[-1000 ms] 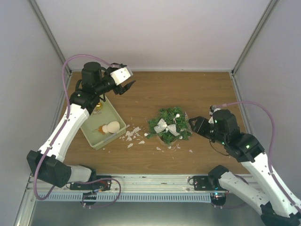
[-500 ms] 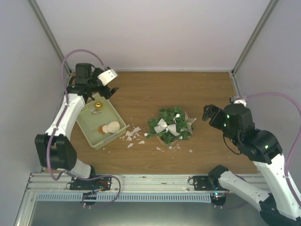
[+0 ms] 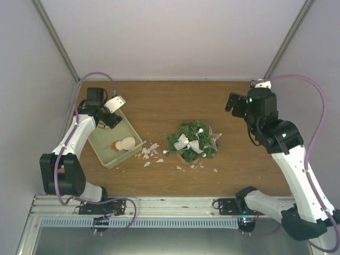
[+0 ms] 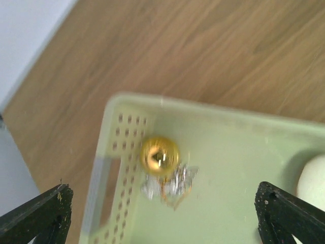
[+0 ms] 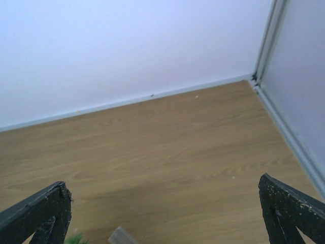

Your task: Decorate the small christmas tree

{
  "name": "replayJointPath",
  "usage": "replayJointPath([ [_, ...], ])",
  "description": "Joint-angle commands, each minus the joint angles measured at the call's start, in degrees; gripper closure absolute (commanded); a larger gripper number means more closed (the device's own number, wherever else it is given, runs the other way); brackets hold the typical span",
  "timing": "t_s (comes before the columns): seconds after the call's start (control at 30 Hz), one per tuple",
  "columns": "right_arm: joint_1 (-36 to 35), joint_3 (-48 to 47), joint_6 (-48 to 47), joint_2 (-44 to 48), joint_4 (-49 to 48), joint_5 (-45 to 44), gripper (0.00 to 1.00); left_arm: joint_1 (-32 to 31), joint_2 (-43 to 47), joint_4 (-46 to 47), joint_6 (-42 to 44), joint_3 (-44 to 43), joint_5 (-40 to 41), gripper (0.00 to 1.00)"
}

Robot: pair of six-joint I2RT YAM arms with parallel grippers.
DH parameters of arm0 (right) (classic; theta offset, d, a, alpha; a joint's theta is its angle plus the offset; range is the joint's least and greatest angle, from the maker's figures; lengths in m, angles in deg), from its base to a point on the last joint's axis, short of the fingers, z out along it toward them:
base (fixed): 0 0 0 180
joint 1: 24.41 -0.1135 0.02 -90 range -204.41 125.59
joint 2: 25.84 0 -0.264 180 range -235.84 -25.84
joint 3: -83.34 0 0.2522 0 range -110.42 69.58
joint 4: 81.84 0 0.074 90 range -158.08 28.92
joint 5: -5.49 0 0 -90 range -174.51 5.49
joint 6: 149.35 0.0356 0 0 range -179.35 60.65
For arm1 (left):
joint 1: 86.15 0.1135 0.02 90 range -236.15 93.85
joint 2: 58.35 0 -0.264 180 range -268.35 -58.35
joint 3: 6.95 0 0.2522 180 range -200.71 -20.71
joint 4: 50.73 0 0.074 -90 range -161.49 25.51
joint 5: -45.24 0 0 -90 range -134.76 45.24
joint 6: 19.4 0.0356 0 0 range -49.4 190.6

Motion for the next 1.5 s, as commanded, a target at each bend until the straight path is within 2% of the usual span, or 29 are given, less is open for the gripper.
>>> replayJointPath([
  [0.0,7.1,-2.0,-8.9,-2.7,-4.4,7.2,0.00,3.6,3.8,-0.5,-2.0,5.1,7.5,0.04],
  [0.17,13.3,-2.0,-11.5,-6.0,-6.4,14.8,0.00,5.3,5.2,-0.1,-4.5,10.1,7.5,0.09],
  [0.37,15.8,-5.1,-13.8,-7.7,-7.0,17.6,0.01,5.5,4.4,3.5,-3.1,15.5,9.9,0.14],
  [0.57,16.4,-4.5,-13.4,-7.0,-7.1,20.5,0.02,5.7,1.8,13.9,0.4,19.3,11.6,0.24],
  [0.83,16.4,-4.2,-13.1,-4.6,-6.4,20.0,0.02,5.9,-5.3,15.1,-0.8,15.9,11.2,0.27],
  [1.17,16.4,-2.6,-12.5,-4.4,-7.1,21.0,0.03,5.9,-12.9,17.7,-1.9,13.3,11.7,0.37],
  [1.37,16.4,-2.4,-12.2,-4.7,-7.8,21.9,0.03,5.9,-14.3,19.4,-2.0,12.8,11.7,0.46],
  [1.47,16.4,-2.1,-12.2,-4.5,-7.9,22.0,0.04,5.9,-15.1,19.6,-2.0,12.1,10.8,0.55],
])
